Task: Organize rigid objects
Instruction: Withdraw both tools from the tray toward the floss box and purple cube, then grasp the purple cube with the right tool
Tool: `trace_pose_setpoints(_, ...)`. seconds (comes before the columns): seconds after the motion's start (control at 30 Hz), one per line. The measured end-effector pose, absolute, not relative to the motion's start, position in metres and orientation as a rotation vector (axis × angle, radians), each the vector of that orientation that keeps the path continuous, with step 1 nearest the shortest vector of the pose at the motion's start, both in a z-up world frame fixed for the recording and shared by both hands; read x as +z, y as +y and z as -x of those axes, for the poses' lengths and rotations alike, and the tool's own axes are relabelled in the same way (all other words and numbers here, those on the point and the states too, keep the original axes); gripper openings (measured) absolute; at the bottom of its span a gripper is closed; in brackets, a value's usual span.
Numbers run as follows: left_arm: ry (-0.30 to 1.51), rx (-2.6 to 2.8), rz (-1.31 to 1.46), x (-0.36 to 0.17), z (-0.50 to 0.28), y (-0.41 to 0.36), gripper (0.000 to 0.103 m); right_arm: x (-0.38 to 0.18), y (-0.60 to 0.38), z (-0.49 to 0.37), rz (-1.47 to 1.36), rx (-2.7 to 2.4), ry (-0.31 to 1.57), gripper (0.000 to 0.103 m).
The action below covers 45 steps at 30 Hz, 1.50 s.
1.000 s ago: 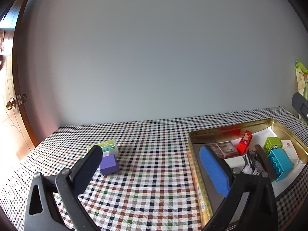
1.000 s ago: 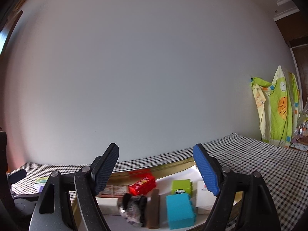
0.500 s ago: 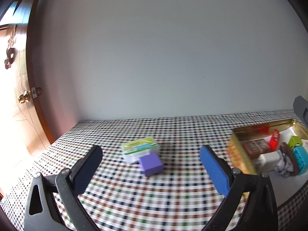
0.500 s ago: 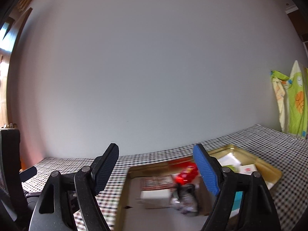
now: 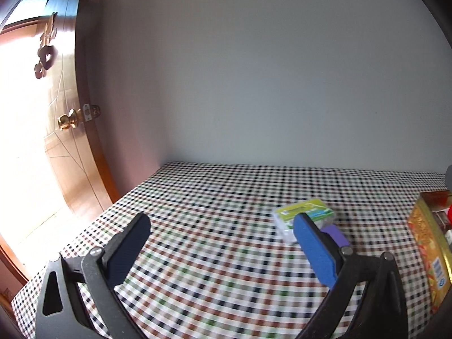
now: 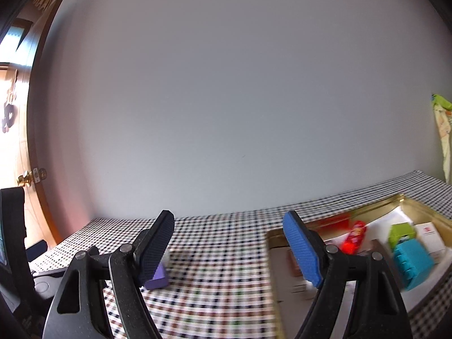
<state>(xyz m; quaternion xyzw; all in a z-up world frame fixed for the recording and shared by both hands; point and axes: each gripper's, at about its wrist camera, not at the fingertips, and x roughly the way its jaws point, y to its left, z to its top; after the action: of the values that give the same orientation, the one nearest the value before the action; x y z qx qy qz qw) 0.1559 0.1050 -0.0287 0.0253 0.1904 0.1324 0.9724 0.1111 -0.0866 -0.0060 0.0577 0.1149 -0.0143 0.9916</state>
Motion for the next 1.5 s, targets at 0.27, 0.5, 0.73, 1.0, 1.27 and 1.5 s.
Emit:
trace_pose_setpoints(0.27, 0.420, 0.330, -0.021, -0.031, -0.177, 0.142, 0.102, -0.020, -0.059, -0.157, -0.117, 0.053, 0.387, 0.081)
trace_pose_setpoints(0.5, 0.445, 0.365, -0.013, -0.032, -0.197, 0.166, 0.102, -0.037, -0.026, -0.192, -0.084, 0.173, 0.588, 0.081)
trace_pose_setpoints(0.73, 0.522, 0.335, 0.021, -0.040, -0.215, 0.181, 0.102, -0.057, -0.001, -0.217, -0.009, 0.248, 0.752, 0.078)
trace_pose_setpoints(1.0, 0.513, 0.329, 0.023, -0.040, -0.212, 0.177, 0.102, -0.077, 0.017, -0.241, 0.040, 0.272, 0.901, 0.057)
trace_pose_setpoints(1.27, 0.530, 0.301, 0.061, -0.043, -0.210, 0.179, 0.103, -0.086, 0.024, -0.246, 0.070, 0.263, 0.900, 0.043)
trace_pose_setpoints(1.5, 0.570, 0.231, 0.114, -0.047, -0.217, 0.168, 0.103, -0.045, -0.024, -0.195, 0.009, 0.159, 0.653, 0.043)
